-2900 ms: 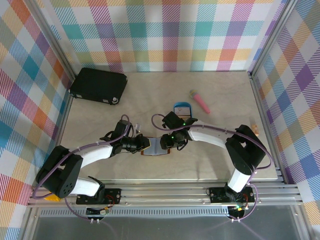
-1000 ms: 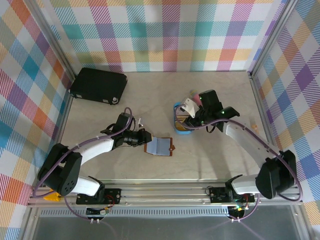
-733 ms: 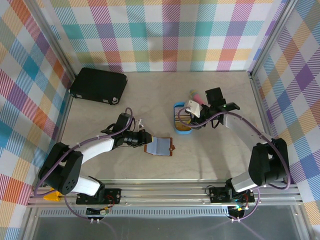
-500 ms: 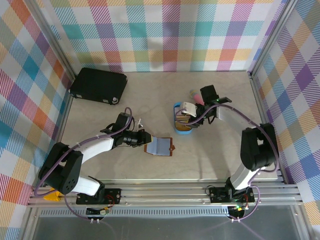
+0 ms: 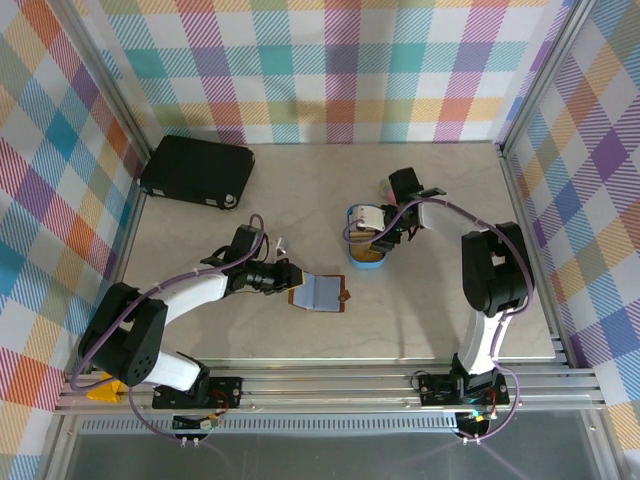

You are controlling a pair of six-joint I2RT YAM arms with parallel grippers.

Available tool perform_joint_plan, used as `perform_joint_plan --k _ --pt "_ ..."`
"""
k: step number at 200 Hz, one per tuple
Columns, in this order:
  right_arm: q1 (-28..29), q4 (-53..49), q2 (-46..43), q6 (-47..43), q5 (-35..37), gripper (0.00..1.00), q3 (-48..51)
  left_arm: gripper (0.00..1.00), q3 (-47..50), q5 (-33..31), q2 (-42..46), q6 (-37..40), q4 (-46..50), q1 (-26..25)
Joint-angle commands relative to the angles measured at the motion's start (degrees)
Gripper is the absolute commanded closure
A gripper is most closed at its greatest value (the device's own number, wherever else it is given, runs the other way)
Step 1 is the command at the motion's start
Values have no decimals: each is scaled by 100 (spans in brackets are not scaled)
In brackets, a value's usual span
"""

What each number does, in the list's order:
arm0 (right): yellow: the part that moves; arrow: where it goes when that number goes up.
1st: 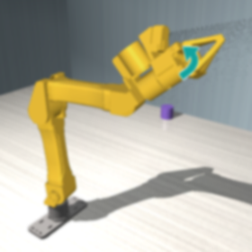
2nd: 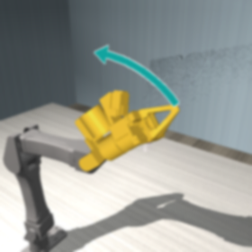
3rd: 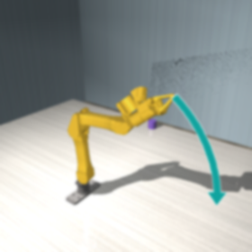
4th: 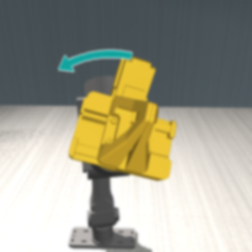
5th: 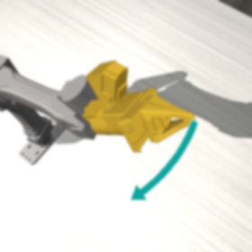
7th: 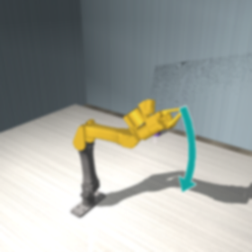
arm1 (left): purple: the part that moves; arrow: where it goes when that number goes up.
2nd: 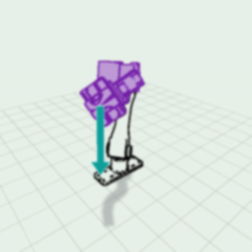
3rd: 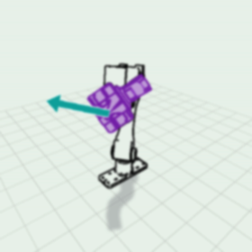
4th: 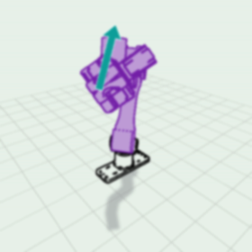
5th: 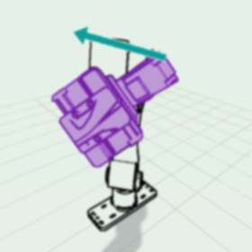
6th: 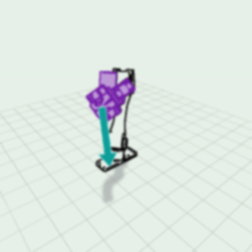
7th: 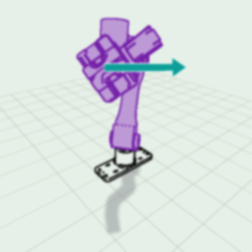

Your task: Put the credit cards into the card holder

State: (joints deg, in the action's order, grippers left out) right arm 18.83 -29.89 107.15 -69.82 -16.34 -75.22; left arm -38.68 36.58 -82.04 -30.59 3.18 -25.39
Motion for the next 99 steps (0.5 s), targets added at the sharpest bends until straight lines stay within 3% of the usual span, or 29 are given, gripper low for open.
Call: perform_joint_plan --k 1,51,99 --pt "50 -57 97 -275 -67 40 -124 85 -141 -5 18 115 249 67" --pt "177 -167 203 -513 76 41 -248 75 -183 -58 214 113 386 69" --pt "252 -528 312 -757 17 37 -439 54 -315 9 559 192 568 69"
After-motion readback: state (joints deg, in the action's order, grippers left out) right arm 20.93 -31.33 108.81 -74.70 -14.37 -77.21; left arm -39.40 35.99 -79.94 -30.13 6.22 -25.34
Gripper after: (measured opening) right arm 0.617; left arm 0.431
